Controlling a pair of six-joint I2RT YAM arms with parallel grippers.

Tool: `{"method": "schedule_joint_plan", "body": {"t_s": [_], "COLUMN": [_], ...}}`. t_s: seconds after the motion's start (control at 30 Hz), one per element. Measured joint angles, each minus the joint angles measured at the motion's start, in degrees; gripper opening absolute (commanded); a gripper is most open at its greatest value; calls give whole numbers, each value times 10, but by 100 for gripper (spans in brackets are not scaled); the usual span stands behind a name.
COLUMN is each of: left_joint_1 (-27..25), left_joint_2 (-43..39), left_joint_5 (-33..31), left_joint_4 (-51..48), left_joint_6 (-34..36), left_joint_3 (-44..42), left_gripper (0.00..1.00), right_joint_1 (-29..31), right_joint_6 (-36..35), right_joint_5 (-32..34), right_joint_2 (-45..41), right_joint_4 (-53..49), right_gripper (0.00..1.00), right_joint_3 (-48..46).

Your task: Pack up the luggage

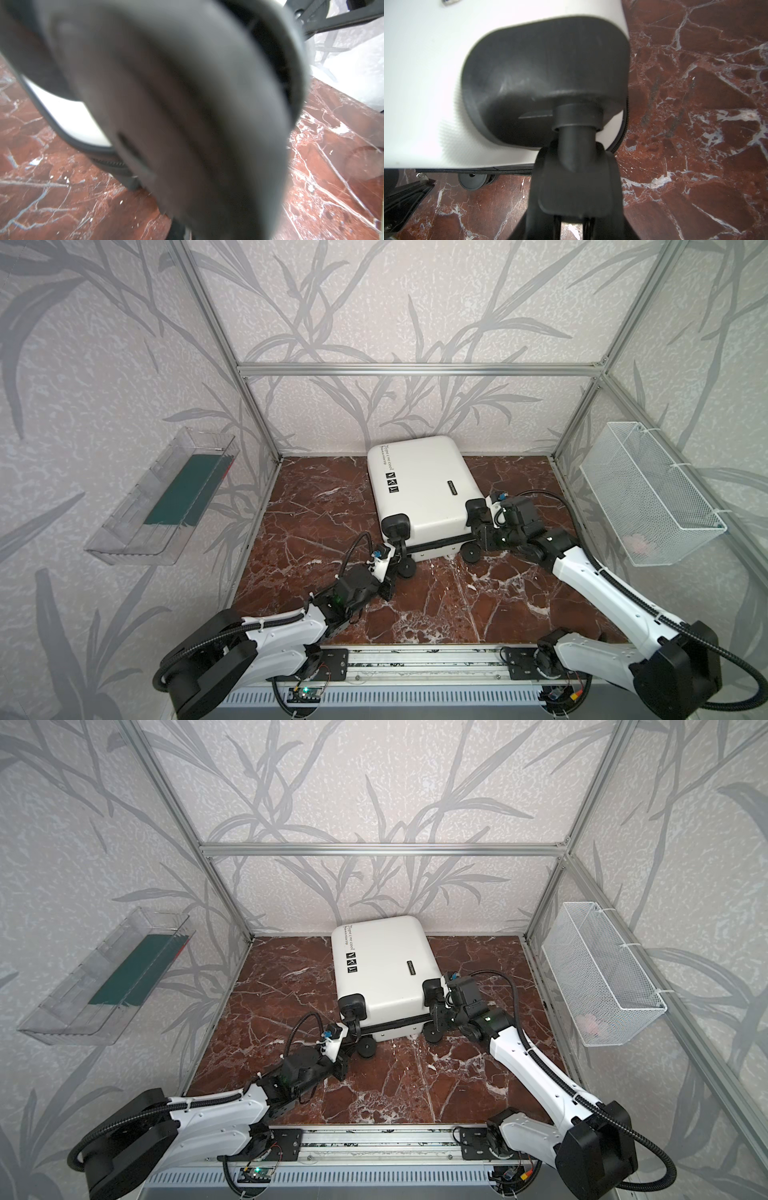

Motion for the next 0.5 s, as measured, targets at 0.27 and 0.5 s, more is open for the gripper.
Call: {"method": "schedule_joint_plan", "body": {"t_s": [0.27, 0.5], "left_joint_1": [-57, -86], "left_joint_2": [52, 129], "left_joint_5": [-65, -89], "left_joint_4": [17, 38], "left_joint_6": [40, 75], "left_joint_3": [35, 87], "left_gripper": [0, 0], "right_joint_1": [-2, -4], "right_joint_6": [0, 0], "right_joint_5": [0, 4], "right_joint_2": [0, 0], "right_joint_4": [-1, 0], "right_gripper": [0, 0], "right_joint_3": [0, 0]}}
